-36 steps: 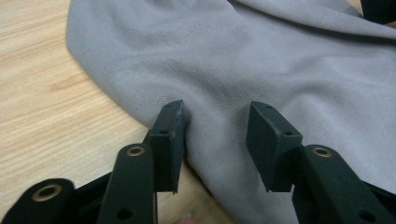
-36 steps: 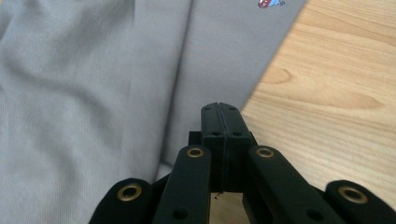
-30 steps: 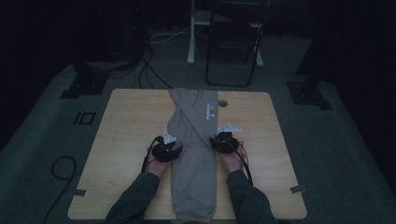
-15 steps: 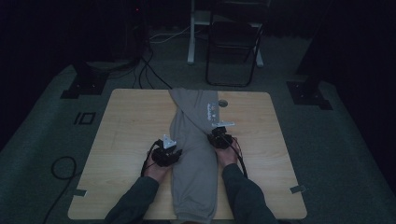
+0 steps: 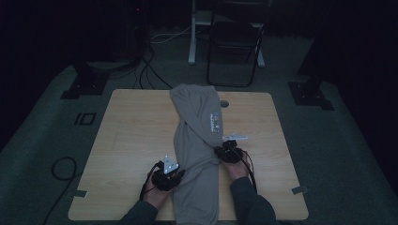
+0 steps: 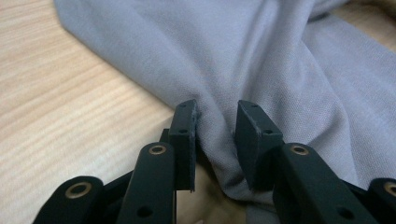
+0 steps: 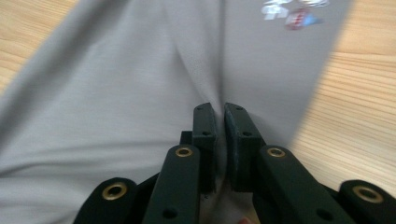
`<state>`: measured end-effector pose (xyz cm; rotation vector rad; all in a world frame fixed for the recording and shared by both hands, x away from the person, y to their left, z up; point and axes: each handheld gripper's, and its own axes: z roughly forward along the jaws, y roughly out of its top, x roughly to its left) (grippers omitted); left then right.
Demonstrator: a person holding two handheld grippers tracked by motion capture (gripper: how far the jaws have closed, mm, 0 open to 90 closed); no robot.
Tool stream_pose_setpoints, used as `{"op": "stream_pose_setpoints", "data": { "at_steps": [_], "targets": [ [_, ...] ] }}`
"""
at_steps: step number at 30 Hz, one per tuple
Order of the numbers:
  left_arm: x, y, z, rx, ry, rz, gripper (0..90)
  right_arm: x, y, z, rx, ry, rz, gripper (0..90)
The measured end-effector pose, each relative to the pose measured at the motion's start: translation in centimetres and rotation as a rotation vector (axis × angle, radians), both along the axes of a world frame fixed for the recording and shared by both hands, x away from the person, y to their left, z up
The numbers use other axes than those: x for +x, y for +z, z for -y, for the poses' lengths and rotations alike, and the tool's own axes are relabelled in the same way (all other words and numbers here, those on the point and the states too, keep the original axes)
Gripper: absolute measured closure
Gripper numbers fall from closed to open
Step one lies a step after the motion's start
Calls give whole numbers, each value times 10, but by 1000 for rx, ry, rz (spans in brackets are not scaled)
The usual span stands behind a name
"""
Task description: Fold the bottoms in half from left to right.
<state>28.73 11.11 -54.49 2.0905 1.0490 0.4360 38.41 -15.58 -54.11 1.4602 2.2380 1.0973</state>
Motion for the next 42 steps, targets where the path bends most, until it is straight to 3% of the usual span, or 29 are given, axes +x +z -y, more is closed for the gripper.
{"op": "stream_pose_setpoints", "data": {
  "at_steps": [4, 6, 8, 11, 13, 16, 19, 23, 25, 26, 27, 30, 31, 32, 34, 35, 37, 40, 41, 42],
  "targets": [
    [0, 0, -2, -15, -9, -7, 691, 2, 2, 11, -52, -66, 5, 820],
    [4, 0, -4, -33, -26, -22, 617, 3, 3, 14, -67, -87, 8, 805],
    [8, 3, -9, -38, -6, -23, 550, 5, 3, 16, -70, -96, 3, 783],
    [19, 14, -17, -55, 8, 23, 507, 8, 8, 14, -49, -71, 35, 733],
    [32, 21, -21, -54, 23, 61, 500, 11, 14, 10, -45, -48, 63, 703],
    [58, 24, -24, -42, 50, 86, 498, 20, 23, 1, -39, -11, 91, 631],
    [86, 19, -20, -16, 66, 85, 509, 32, 27, -14, -46, 26, 109, 593],
    [111, 7, -10, 9, 77, 46, 570, 52, 30, -39, -53, 75, 131, 593],
    [118, 1, -4, 34, 87, 27, 604, 63, 29, -55, -73, 96, 134, 582],
    [118, 2, -3, 30, 91, 44, 618, 69, 28, -63, -83, 108, 134, 571],
    [120, 2, -2, 36, 97, 35, 629, 73, 27, -72, -102, 115, 141, 552],
    [119, 1, -1, 49, 100, 41, 660, 84, 20, -95, -202, 151, 147, 543],
    [119, 1, -1, 45, 99, 37, 671, 87, 17, -99, -250, 145, 145, 618],
    [119, 1, -2, 41, 105, 35, 684, 90, 15, -101, -269, 135, 130, 729],
    [118, 1, -2, 43, 112, 36, 714, 96, 14, -94, -241, 106, 93, 849],
    [117, 1, -2, 44, 112, 38, 724, 98, 15, -88, -204, 82, 77, 867],
    [116, 1, -2, 48, 113, 41, 744, 102, 18, -72, -138, 35, 56, 881],
    [116, 1, -2, 42, 120, 38, 757, 109, 18, -47, -98, -5, 34, 891],
    [116, 1, -3, 39, 125, 36, 763, 111, 18, -40, -114, -32, 37, 890],
    [116, 1, -3, 39, 127, 35, 765, 114, 17, -30, -88, -49, 28, 889]
  ]
}}
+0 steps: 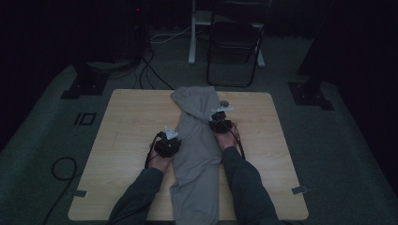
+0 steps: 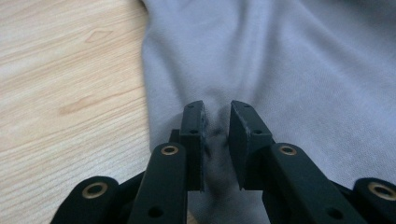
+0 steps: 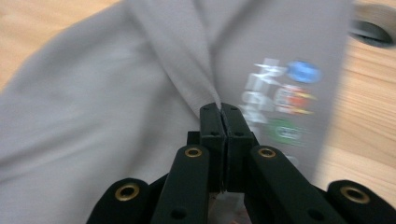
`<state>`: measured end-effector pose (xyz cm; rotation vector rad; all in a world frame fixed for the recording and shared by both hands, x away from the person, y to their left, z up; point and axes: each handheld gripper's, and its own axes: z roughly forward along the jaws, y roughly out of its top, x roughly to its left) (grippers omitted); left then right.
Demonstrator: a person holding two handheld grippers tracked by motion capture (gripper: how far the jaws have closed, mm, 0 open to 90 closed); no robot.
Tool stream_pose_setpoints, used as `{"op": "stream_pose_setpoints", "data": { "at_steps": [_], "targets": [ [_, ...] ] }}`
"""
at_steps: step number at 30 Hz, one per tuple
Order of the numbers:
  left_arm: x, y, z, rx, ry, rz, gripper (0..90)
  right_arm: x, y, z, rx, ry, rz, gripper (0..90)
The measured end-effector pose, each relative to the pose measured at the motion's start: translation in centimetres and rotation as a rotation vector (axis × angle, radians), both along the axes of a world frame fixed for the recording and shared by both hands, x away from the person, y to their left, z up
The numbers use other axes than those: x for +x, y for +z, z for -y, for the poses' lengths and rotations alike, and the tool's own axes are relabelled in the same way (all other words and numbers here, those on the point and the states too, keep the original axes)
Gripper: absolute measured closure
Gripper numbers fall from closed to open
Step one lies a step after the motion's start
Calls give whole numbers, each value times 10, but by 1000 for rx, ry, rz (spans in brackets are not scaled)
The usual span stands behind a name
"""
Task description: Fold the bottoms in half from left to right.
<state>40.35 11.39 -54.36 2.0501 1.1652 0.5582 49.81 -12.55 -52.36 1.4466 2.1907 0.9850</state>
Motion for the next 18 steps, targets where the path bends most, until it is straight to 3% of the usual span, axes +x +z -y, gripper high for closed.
{"op": "stream_pose_setpoints", "data": {
  "at_steps": [1, 4, 7, 8, 10, 12, 14, 16, 18],
  "targets": [
    [0, 0, 0, 1, 1, 1, 769, 3, -1, 10, 26, -20, -10, 888],
    [0, 0, 0, -1, 1, -1, 770, 9, -4, 32, 33, -70, -24, 885],
    [0, 0, 0, 1, 4, 0, 770, 12, -9, 43, -44, -125, -29, 844],
    [0, 0, 0, 1, 5, 1, 770, 13, -11, 47, -40, -145, -33, 820],
    [0, 0, 0, 3, 5, 1, 767, 11, -7, 54, 14, -171, -47, 725],
    [0, 0, 1, 6, 6, 6, 764, 4, 1, 53, 54, -148, -7, 636],
    [-1, 0, 1, 14, 16, 11, 756, -3, 7, 48, 65, -92, 33, 566],
    [-1, 0, 2, 19, 19, 13, 750, -7, 9, 40, 54, -24, 63, 528],
    [-1, 0, 2, 19, 17, 12, 753, -7, 5, 31, 26, 16, 57, 521]
  ]
}}
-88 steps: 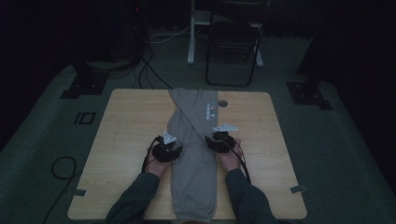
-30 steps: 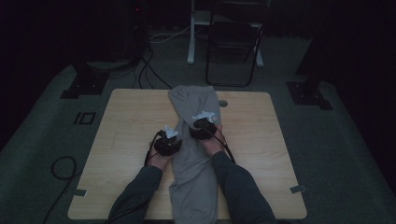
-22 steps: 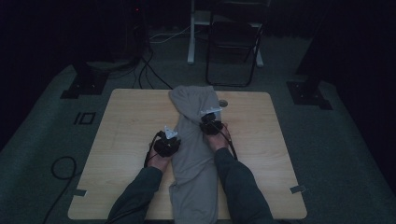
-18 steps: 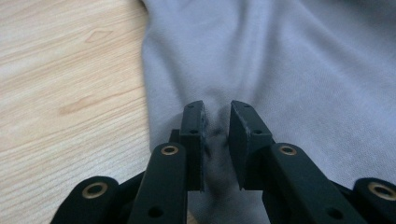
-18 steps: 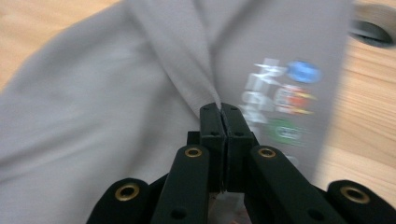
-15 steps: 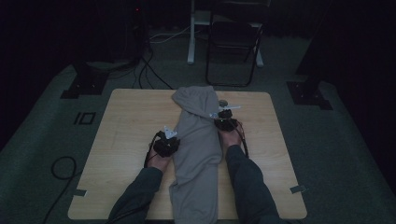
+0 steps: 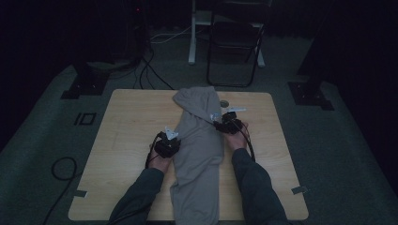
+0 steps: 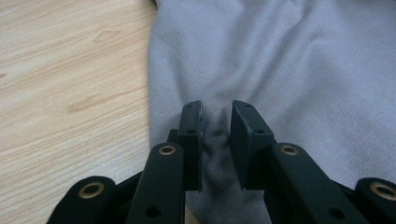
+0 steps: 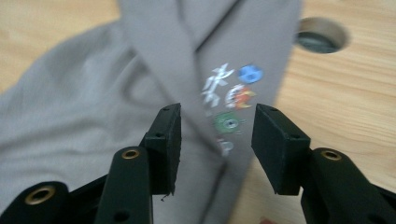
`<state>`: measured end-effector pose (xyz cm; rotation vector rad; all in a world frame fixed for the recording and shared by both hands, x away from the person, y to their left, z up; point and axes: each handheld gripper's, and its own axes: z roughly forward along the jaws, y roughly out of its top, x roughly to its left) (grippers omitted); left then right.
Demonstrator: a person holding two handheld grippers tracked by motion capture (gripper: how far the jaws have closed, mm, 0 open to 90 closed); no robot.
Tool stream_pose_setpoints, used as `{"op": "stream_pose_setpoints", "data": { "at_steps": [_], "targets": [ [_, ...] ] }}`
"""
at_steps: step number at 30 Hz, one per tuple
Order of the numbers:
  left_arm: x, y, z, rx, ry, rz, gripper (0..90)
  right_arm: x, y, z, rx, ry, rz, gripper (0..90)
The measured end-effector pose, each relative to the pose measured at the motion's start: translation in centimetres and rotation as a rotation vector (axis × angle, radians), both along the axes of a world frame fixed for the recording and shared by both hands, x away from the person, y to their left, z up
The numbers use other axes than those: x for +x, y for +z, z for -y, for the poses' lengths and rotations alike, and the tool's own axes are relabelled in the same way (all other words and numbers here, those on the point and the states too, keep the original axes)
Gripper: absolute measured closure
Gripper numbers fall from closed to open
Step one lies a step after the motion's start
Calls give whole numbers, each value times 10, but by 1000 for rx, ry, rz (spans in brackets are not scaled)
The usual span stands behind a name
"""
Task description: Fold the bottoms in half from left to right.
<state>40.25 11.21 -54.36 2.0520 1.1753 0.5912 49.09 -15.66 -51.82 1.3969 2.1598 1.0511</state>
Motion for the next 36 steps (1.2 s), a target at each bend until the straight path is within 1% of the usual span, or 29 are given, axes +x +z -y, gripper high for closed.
{"op": "stream_pose_setpoints", "data": {
  "at_steps": [1, 2, 4, 5, 6, 7, 10, 11, 14, 16, 17, 18, 19, 20, 21, 22, 23, 24, 26, 27, 29, 30, 31, 32, 33, 34, 36],
  "targets": [
    [0, 0, 0, -3, 0, -2, 758, 1, -3, -4, -17, 13, -6, 524],
    [0, 0, 0, -6, -2, -4, 770, 2, -8, -7, -39, 18, -17, 549],
    [-2, 0, 1, 3, -3, 1, 791, 4, -18, -10, -89, -8, -59, 616],
    [-4, 0, 2, 8, -2, 3, 799, 3, -20, -9, -76, -21, -36, 660],
    [-5, 0, 2, 10, -1, 5, 803, 2, -20, -8, -63, -38, -39, 702],
    [-8, 0, 2, 10, -2, 5, 804, 1, -19, -8, -57, -45, -45, 721],
    [-17, 0, 0, 4, -5, 0, 803, -7, -20, -8, -61, -33, -38, 758],
    [-21, 0, -1, 0, -6, -3, 802, -10, -20, -8, -51, -29, -38, 771],
    [-37, 0, -3, -11, -13, -11, 800, -23, -22, -6, -30, -10, -30, 800],
    [-49, 0, -4, -25, -24, -17, 795, -32, -22, -5, -21, 3, -37, 827],
    [-53, 0, -5, -27, -33, -19, 781, -36, -21, -5, -18, 11, -46, 833],
    [-56, 0, -5, -34, -43, -21, 736, -39, -21, -4, -19, 19, -50, 833],
    [-57, 0, -6, -43, -61, -21, 652, -40, -21, -4, -16, 24, -48, 822],
    [-57, 0, -6, -55, -73, -14, 613, -40, -20, -3, -9, 30, -39, 772],
    [-56, 1, -7, -63, -79, -8, 595, -39, -19, -3, -1, 43, -21, 686],
    [-54, 2, -7, -75, -78, -2, 581, -37, -19, -4, 4, 52, -17, 613],
    [-51, 3, -8, -87, -74, 2, 568, -33, -18, -6, 4, 61, -28, 566],
    [-48, 5, -9, -101, -68, 1, 559, -30, -17, -9, -18, 72, -27, 547],
    [-42, 8, -11, -109, -59, 11, 557, -24, -17, -17, -77, 95, -6, 538],
    [-39, 9, -11, -112, -51, 16, 556, -21, -17, -20, -97, 103, -4, 582],
    [-33, 12, -12, -119, -40, 23, 552, -17, -17, -23, -127, 126, -9, 806],
    [-30, 13, -13, -119, -36, 25, 552, -17, -17, -23, -146, 108, -3, 880],
    [-27, 14, -13, -121, -33, 28, 551, -16, -14, -20, -136, 80, 2, 892],
    [-25, 15, -14, -122, -31, 28, 551, -16, -12, -15, -93, 57, 2, 895],
    [-22, 15, -13, -121, -27, 28, 550, -16, -9, -9, -68, 28, 8, 897],
    [-20, 15, -12, -118, -24, 27, 549, -15, -8, -3, -56, 2, 13, 897],
    [-14, 13, -8, -110, -25, 20, 546, -12, -8, 6, -38, -29, -2, 894]
  ]
}}
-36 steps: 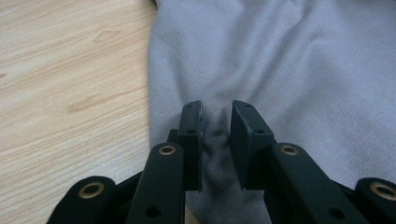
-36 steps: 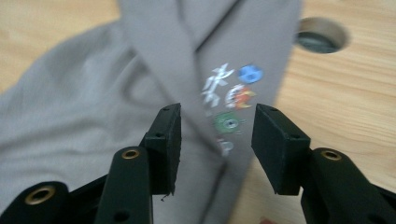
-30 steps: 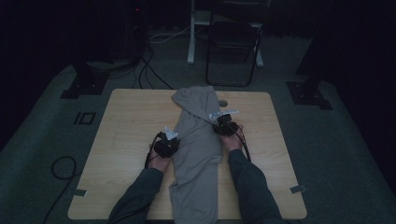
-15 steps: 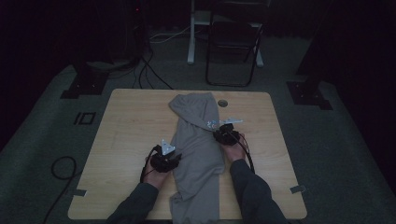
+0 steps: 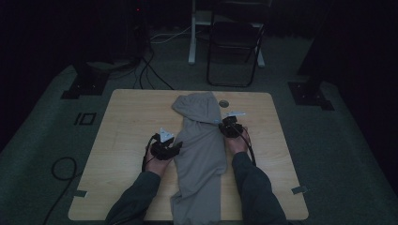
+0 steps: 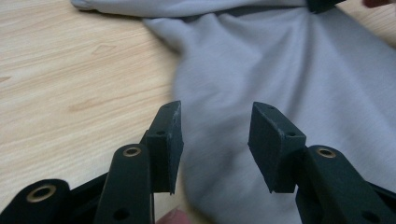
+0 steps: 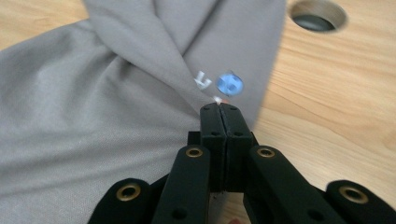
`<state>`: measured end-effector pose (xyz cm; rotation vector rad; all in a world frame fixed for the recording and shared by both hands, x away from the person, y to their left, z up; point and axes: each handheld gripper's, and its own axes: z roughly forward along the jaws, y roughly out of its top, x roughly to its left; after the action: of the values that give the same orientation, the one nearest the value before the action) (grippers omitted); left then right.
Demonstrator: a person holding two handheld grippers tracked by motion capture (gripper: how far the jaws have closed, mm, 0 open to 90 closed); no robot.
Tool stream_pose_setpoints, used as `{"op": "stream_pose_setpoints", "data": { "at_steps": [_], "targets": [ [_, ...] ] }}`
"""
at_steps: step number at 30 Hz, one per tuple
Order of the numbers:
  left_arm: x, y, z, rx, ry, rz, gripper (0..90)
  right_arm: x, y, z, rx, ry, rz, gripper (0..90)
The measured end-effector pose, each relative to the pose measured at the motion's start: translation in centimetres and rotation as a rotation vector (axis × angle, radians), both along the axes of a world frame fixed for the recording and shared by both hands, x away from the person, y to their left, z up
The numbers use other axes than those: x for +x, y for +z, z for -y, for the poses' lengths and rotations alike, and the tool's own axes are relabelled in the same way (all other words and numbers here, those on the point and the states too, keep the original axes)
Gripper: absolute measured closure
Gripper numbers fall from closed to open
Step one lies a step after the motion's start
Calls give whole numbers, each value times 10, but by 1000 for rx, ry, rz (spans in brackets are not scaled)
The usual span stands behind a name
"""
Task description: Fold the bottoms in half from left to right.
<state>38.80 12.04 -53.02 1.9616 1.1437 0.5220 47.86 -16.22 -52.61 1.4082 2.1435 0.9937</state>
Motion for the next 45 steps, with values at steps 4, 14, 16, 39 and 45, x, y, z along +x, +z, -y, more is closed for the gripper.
{"op": "stream_pose_setpoints", "data": {
  "at_steps": [4, 14, 16, 39, 45],
  "targets": [
    [10, -5, 14, 32, -13, -12, 537, 4, -9, 3, -40, -16, -21, 780],
    [25, -12, 30, 108, -24, -31, 731, -1, -13, 2, -13, -25, -27, 839],
    [20, -13, 26, 92, -21, -32, 750, -6, -13, 1, 1, -20, -36, 843],
    [-20, -9, -35, 9, 90, 22, 495, -54, 12, -21, -32, 170, 35, 589],
    [-11, -12, -41, 25, 144, -7, 497, -34, 23, -72, -91, 288, 95, 643]
  ]
}}
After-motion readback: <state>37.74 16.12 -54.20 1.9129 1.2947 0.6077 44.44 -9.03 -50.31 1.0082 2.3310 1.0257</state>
